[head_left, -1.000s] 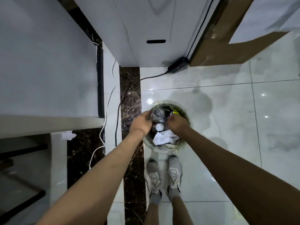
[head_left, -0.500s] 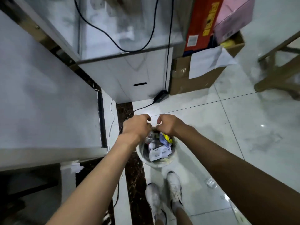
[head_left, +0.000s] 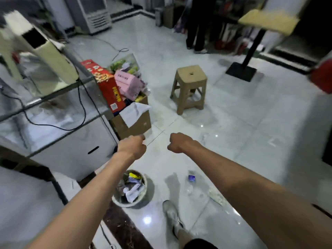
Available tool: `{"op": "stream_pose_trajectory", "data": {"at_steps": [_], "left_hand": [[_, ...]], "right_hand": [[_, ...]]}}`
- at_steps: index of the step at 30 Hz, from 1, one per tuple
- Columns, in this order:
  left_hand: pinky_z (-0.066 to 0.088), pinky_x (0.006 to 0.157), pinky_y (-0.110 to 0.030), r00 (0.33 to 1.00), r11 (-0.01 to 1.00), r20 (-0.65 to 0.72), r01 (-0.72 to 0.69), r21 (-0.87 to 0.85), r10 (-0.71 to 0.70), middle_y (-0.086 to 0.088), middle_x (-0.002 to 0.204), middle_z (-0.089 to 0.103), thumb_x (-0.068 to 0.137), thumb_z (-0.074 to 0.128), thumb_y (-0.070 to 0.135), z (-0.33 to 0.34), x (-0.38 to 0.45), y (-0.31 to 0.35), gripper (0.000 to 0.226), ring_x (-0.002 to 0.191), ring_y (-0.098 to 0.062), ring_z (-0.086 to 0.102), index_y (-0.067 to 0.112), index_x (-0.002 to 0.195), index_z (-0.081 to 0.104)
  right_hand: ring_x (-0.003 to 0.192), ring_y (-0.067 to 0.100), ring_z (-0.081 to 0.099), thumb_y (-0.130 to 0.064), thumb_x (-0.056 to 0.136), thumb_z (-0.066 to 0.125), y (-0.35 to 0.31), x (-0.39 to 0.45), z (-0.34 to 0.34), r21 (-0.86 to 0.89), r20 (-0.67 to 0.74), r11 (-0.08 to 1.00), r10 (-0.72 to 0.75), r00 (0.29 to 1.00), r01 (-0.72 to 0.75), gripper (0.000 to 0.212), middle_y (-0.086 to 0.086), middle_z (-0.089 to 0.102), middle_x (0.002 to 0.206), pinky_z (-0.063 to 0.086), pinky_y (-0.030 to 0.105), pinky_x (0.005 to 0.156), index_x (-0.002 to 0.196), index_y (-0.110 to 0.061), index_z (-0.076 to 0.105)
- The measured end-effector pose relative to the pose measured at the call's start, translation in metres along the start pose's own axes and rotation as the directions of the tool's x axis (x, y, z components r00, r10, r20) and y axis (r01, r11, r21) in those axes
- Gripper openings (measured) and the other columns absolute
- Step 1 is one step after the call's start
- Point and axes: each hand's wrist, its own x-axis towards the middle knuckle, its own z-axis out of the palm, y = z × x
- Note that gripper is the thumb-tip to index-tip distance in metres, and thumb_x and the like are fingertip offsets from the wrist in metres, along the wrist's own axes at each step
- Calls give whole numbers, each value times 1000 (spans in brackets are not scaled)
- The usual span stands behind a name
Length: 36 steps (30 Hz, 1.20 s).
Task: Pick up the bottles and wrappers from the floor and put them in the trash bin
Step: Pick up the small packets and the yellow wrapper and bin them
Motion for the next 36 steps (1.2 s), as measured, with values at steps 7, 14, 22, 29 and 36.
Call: {"op": "stream_pose_trajectory", "data": {"at_steps": [7, 14, 22, 29, 36], "left_hand": [[46, 89, -35, 963, 967, -92, -248, 52, 252, -9, 128, 60, 90, 45, 22, -16, -75, 147, 45, 114, -30, 58, 28, 134, 51], [44, 79, -31, 846, 863, -170, -492, 113, 505, -3, 124, 63, 92, 43, 22, -22, -124, 274, 43, 111, -26, 60, 29, 133, 52], [42, 73, -29, 711, 725, -145, -681, 102, 688, -2, 117, 66, 91, 41, 16, 15, -179, 404, 43, 104, -23, 61, 25, 131, 53], [41, 76, -28, 649, 656, -100, -751, 71, 754, 0, 120, 64, 89, 43, 13, 66, -209, 473, 44, 106, -22, 60, 25, 130, 54], [44, 78, -30, 641, 639, -15, -763, 101, 768, 0, 121, 62, 90, 45, 12, 91, -152, 502, 44, 106, -21, 60, 24, 131, 53]], "right_hand": [[120, 33, 54, -22, 93, 48, 136, -161, -16, 105, -192, 962, 268, 944, -251, 42, 13, 50, 135, 44, 33, 89, 133, -9, 47], [114, 31, 57, -23, 93, 47, 238, -273, -19, 274, -301, 878, 467, 832, -394, 39, 11, 52, 129, 47, 35, 92, 130, -9, 51], [111, 30, 59, -19, 91, 47, 335, -362, 28, 335, -223, 778, 614, 757, -532, 37, 11, 58, 126, 49, 33, 89, 126, -8, 55], [108, 29, 61, -21, 93, 48, 406, -402, 75, 381, -88, 688, 692, 716, -618, 34, 12, 62, 121, 48, 30, 81, 122, -6, 58], [104, 30, 62, -18, 88, 50, 455, -354, 84, 406, 7, 651, 699, 715, -641, 29, 13, 63, 116, 49, 30, 78, 111, -5, 62]]}}
